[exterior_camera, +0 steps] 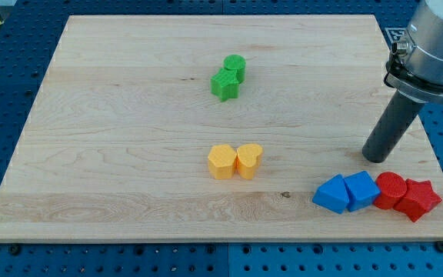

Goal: Slide the red circle along with the red star slightly up

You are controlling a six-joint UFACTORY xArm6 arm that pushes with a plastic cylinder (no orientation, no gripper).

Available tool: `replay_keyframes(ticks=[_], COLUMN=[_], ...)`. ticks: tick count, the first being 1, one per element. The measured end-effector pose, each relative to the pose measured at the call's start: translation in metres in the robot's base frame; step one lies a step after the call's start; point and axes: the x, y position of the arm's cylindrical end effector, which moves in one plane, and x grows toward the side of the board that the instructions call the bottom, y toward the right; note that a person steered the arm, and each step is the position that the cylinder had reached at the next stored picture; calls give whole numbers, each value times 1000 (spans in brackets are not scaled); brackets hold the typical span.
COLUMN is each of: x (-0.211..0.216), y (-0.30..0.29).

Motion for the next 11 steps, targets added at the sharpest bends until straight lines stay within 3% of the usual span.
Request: replay_keyframes(ticks=[1, 2, 3, 4, 5, 8, 11], x=[-2, 11, 59, 70, 103, 105, 88], y=[0, 43, 122, 136, 130, 42, 16])
